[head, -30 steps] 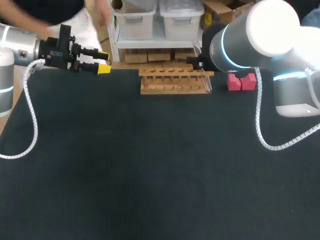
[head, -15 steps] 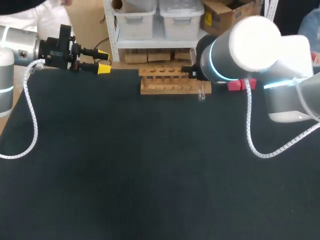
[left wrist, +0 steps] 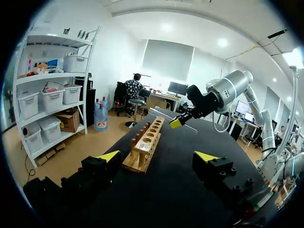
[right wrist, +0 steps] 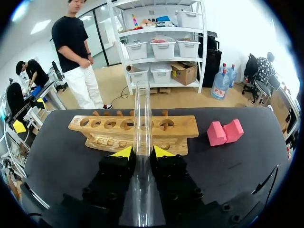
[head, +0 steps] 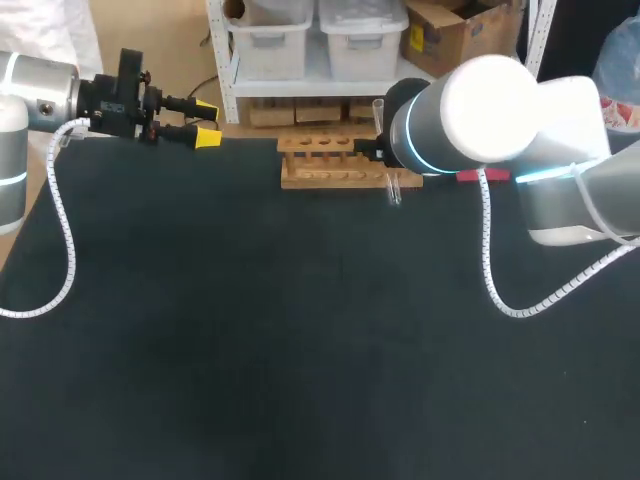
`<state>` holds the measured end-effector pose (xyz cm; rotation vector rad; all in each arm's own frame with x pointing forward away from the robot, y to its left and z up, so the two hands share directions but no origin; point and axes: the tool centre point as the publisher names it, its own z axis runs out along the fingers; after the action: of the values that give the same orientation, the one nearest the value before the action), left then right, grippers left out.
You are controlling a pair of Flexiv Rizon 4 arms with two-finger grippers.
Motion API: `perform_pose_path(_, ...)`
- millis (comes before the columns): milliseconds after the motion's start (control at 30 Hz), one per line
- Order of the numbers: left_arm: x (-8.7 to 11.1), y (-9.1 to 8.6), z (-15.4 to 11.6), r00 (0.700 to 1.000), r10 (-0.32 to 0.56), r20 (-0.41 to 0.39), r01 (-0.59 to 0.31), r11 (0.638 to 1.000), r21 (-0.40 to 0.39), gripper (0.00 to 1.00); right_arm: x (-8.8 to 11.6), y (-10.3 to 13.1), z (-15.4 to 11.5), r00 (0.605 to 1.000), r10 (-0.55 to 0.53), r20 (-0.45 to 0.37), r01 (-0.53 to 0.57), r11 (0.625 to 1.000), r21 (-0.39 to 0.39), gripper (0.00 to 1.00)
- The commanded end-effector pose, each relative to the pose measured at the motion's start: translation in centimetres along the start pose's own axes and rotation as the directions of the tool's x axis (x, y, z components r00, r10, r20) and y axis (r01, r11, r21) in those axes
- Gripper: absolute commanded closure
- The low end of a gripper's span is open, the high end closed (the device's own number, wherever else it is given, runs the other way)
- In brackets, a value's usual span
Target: Grasp the test tube, adjust it, and insert it.
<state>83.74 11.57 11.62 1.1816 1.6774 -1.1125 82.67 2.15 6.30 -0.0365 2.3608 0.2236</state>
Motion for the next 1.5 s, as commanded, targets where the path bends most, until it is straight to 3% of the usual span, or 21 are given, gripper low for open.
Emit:
perform_pose_path(33, 0.1, 0.0, 0.0, 1.000, 0.002, 0.002, -0.002, 1.000, 0.001, 0.00, 0.2, -0.1, 0.7, 1.000, 0.002, 0.031, -0.002, 1.000, -0.014, 1.00)
perform_pose_path(833, 0.1, 0.0, 0.0, 1.000, 0.002, 0.002, -0.002, 1.000, 0.001, 0.00, 0.7, -0.6, 2.7, 0.997, -0.003, -0.077, -0.001, 0.998, -0.057, 1.00)
perform_pose_path(1500, 0.1, 0.0, 0.0, 1.000, 0.002, 0.002, -0.002, 1.000, 0.001, 0.00, 0.2, -1.0, 1.9, 0.995, -0.017, -0.097, 0.012, 0.998, -0.056, 1.00)
